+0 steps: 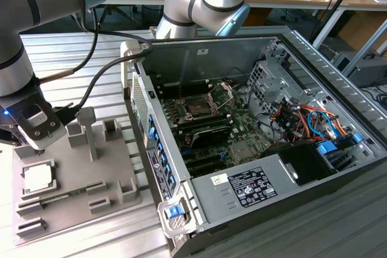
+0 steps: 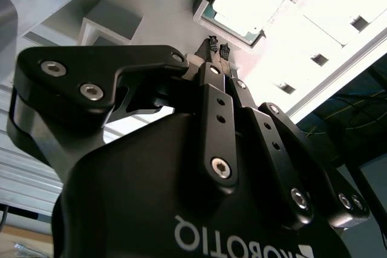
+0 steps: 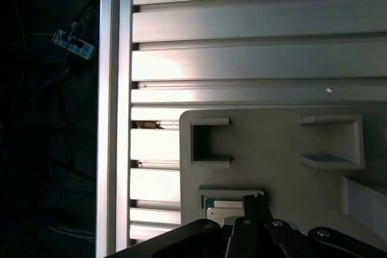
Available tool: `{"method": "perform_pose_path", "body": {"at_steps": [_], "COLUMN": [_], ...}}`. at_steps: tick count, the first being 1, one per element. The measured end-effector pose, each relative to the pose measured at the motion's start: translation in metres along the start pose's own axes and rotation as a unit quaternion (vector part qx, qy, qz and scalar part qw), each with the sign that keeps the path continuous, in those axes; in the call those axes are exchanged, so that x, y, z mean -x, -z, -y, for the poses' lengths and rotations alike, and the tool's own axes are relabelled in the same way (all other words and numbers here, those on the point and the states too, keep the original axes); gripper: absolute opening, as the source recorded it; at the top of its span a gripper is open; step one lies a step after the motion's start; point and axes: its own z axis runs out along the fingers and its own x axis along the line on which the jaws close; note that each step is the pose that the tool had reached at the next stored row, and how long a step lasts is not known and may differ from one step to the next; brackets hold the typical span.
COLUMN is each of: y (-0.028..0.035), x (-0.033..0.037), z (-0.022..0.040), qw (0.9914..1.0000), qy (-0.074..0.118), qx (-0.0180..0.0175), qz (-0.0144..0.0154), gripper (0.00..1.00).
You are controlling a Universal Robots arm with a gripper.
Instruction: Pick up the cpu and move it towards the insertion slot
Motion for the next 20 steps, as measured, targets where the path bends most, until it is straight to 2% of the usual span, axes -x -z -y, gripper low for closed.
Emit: {"method": "perform_pose_path", "body": {"at_steps": [9, 15, 20], "y": [-0.0015, -0.0056, -0.0063], "x": [-0.0004, -0.001, -0.0011], "z": [0.0001, 0.0002, 0.0002], "qw": [1.0, 1.0, 1.0], "qy": [0.0, 0.0, 0.0], "qx": [0.0, 0.0, 0.0], "qz": [0.0, 0.0, 0.0], "gripper": [0.11, 0.11, 0.11]}}
